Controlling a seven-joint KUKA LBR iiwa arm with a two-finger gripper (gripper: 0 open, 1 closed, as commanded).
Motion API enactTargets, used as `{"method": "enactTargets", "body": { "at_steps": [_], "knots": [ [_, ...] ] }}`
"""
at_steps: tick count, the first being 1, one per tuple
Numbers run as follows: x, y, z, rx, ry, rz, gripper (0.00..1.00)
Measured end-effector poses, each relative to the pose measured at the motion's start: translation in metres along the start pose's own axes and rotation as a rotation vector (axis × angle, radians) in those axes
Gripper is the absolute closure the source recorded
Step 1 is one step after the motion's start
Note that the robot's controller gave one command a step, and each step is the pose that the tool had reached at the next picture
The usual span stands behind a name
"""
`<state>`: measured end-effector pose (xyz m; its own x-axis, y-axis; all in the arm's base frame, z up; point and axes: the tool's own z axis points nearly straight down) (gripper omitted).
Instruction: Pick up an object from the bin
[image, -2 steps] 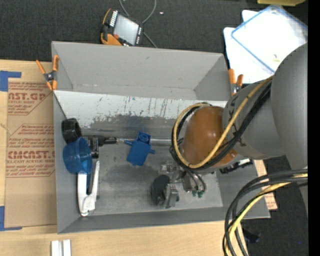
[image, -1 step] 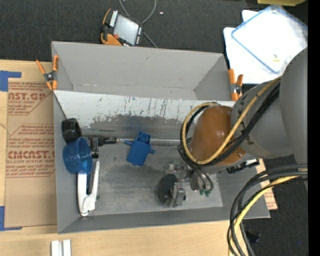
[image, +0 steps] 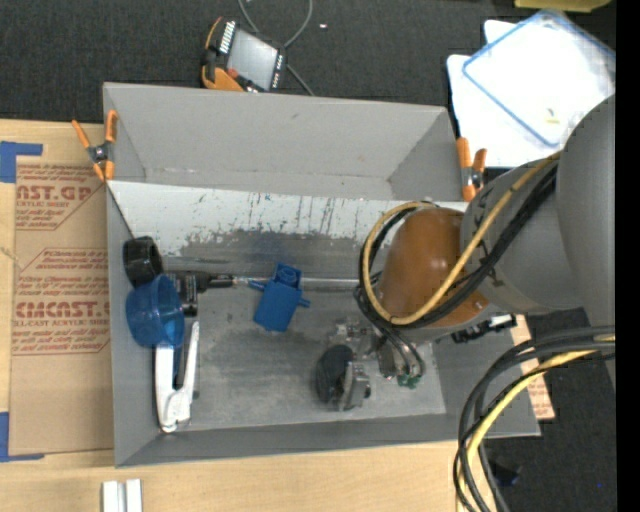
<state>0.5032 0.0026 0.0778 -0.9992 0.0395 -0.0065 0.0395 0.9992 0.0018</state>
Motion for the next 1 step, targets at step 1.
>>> {"method": "enactTargets", "body": {
  "at_steps": [1],
  "knots": [
    [0.0, 0.0, 0.0, 0.0, 0.0, 0.0, 1.0]
  ]
}}
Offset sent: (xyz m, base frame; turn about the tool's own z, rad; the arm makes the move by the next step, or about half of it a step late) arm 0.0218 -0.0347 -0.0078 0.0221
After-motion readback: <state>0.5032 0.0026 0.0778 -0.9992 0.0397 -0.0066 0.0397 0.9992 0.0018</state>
